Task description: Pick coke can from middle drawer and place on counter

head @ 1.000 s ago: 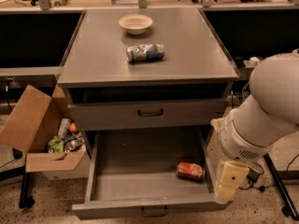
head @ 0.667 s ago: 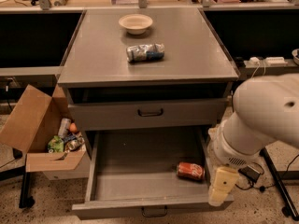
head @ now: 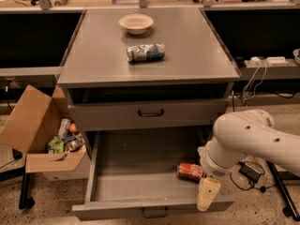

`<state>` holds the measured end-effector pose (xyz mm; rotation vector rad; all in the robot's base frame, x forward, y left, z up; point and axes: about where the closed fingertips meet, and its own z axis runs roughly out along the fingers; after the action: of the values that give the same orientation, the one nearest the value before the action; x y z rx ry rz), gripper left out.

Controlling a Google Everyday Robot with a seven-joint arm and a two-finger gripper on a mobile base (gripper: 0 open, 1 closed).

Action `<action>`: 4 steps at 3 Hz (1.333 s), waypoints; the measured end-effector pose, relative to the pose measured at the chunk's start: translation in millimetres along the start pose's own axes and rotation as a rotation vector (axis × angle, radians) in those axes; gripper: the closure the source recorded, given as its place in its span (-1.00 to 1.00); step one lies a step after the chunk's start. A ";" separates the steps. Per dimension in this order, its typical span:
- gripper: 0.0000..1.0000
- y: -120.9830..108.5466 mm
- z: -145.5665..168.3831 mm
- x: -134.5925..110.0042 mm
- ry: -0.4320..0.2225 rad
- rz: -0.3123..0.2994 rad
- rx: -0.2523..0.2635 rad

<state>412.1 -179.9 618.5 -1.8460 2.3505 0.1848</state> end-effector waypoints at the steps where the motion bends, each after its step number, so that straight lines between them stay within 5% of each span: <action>1: -1.00 -15.0 43.4 1.8 -0.073 -0.015 -0.050; 2: -1.00 -32.1 91.5 -0.6 -0.171 -0.064 -0.124; 4: -1.00 -44.3 101.1 7.6 -0.187 -0.088 -0.106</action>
Offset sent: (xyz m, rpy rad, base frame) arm 0.0568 0.0123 -0.1218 0.2922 0.0868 0.1299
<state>457.4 -178.8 517.5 -1.8830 2.1683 0.4584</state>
